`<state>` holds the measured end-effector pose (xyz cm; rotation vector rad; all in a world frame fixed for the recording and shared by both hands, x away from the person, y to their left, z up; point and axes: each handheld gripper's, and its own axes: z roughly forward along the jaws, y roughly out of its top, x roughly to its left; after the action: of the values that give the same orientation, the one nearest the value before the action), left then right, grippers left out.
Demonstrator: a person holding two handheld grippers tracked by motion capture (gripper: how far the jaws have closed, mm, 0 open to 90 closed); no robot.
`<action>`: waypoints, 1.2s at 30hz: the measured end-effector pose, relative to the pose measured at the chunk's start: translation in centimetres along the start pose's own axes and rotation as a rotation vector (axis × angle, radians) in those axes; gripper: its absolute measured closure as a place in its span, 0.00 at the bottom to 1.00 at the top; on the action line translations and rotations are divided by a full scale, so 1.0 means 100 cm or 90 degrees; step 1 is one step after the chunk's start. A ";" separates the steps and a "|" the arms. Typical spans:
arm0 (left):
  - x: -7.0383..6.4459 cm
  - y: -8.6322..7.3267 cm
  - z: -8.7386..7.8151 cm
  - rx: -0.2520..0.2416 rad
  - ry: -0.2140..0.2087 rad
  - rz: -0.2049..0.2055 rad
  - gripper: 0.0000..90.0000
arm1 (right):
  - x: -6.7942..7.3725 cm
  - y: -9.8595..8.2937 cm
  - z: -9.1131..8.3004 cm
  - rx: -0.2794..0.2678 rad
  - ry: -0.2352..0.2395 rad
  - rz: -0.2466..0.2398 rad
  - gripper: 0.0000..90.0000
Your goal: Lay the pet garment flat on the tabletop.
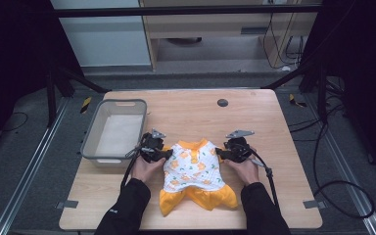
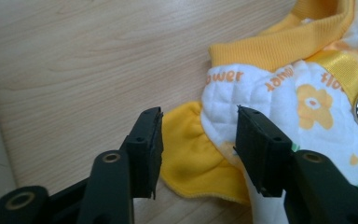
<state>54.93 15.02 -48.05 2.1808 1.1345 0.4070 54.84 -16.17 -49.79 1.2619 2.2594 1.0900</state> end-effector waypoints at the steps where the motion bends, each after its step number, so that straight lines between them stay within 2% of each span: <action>1: -0.001 -0.001 0.002 0.006 0.000 0.001 0.59 | 0.000 -0.001 0.001 0.002 0.002 -0.001 0.62; 4: -0.006 -0.001 0.006 0.018 0.000 0.011 0.65 | 0.003 -0.001 0.002 0.007 0.006 -0.002 0.73; 7: -0.012 -0.001 0.008 0.024 0.012 0.020 0.70 | 0.006 -0.001 0.002 0.015 0.014 -0.007 0.84; 9: -0.013 -0.001 0.008 0.023 0.010 0.017 0.74 | 0.008 -0.001 0.002 0.021 0.026 -0.002 0.90; 12: -0.012 0.000 0.009 0.024 0.007 0.005 0.84 | 0.010 0.000 0.001 0.027 0.030 -0.010 0.94; 16: -0.016 0.000 0.007 0.022 0.018 0.014 0.91 | 0.012 0.000 -0.003 0.022 0.029 -0.022 0.96; 17: -0.016 0.001 0.004 0.011 0.021 0.013 0.92 | 0.013 0.000 -0.006 0.013 0.028 -0.018 0.96; 20: -0.016 0.008 -0.014 -0.064 0.018 0.007 0.92 | 0.011 0.006 -0.018 -0.030 0.022 -0.016 0.96; 21: -0.016 0.011 -0.021 -0.088 0.022 0.012 0.93 | 0.010 0.008 -0.023 -0.048 0.019 -0.019 0.97; 25: -0.020 0.032 -0.039 -0.165 0.056 0.028 0.92 | 0.006 0.024 -0.039 -0.120 -0.013 -0.034 0.96; 27: -0.021 0.043 -0.037 -0.181 0.076 0.029 0.92 | 0.004 0.031 -0.041 -0.156 -0.043 -0.044 0.96; 28: -0.020 0.048 -0.033 -0.179 0.087 0.029 0.92 | 0.003 0.034 -0.040 -0.163 -0.063 -0.047 0.96; 30: -0.016 0.054 -0.022 -0.163 0.103 0.011 0.88 | 0.002 0.038 -0.033 -0.158 -0.103 -0.050 0.94; 32: -0.013 0.056 -0.012 -0.149 0.129 -0.006 0.78 | 0.001 0.040 -0.022 -0.129 -0.133 -0.054 0.88; 33: -0.010 0.056 -0.011 -0.147 0.120 -0.021 0.72 | 0.001 0.040 -0.019 -0.114 -0.149 -0.057 0.86; 34: -0.008 0.055 -0.012 -0.149 0.099 -0.035 0.68 | 0.002 0.040 -0.017 -0.107 -0.152 -0.058 0.83; 35: -0.007 0.054 -0.014 -0.154 0.090 -0.038 0.62 | 0.003 0.039 -0.018 -0.107 -0.149 -0.054 0.80; 36: -0.007 0.052 -0.018 -0.157 0.091 -0.031 0.59 | 0.003 0.040 -0.020 -0.111 -0.145 -0.056 0.78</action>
<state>56.76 12.92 -43.20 1.9307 1.1446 0.6555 55.77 -15.58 -45.48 1.1428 1.9856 1.0303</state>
